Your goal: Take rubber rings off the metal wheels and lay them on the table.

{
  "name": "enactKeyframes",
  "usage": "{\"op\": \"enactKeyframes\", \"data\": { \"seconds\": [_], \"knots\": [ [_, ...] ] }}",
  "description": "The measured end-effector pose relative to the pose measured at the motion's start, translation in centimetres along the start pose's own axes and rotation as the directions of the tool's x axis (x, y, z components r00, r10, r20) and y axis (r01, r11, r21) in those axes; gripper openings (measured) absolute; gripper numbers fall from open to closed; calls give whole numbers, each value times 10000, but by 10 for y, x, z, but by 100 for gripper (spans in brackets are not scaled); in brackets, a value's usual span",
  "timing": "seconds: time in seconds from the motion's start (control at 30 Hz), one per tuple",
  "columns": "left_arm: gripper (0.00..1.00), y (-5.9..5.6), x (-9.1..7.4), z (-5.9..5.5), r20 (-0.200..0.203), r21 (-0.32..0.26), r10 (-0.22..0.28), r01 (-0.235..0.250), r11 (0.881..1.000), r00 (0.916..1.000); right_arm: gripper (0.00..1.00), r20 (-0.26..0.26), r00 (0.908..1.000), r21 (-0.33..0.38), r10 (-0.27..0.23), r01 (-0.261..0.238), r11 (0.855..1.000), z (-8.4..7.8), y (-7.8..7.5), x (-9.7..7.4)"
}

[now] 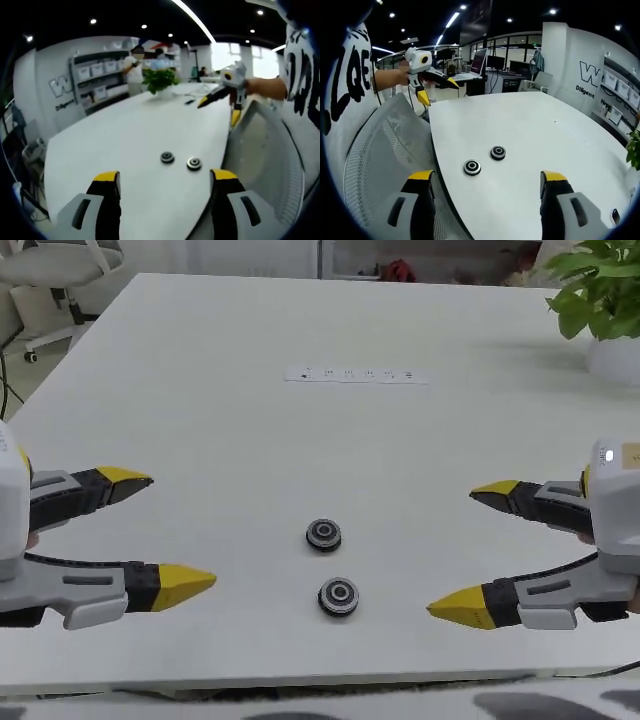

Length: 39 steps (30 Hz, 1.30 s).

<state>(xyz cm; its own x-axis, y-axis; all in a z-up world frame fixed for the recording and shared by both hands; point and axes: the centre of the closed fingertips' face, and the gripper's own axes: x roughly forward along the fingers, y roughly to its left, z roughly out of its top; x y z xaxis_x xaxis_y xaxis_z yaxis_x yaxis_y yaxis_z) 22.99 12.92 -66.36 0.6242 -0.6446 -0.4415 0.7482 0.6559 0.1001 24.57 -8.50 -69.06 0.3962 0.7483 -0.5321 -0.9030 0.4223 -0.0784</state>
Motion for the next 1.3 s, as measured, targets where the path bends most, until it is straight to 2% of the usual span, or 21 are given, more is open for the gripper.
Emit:
{"op": "enactKeyframes", "data": {
  "seconds": [0.43,0.8,1.07,1.3],
  "knots": [
    [74,2,5,2,-20,284,-94,94,9996,10000,81,95,9999,-155,44,-42,9999,1,-4,3],
    [74,3,11,10,55,555,-253,249,9981,9997,80,209,9997,-239,144,-139,9996,5,-8,7],
    [74,3,17,18,165,750,-422,408,9963,9990,78,372,9986,-386,388,-373,9986,12,-8,11],
    [73,-1,24,20,129,931,-683,668,9934,9976,77,396,9975,-468,585,-567,9973,15,-7,17]
  ]
}}
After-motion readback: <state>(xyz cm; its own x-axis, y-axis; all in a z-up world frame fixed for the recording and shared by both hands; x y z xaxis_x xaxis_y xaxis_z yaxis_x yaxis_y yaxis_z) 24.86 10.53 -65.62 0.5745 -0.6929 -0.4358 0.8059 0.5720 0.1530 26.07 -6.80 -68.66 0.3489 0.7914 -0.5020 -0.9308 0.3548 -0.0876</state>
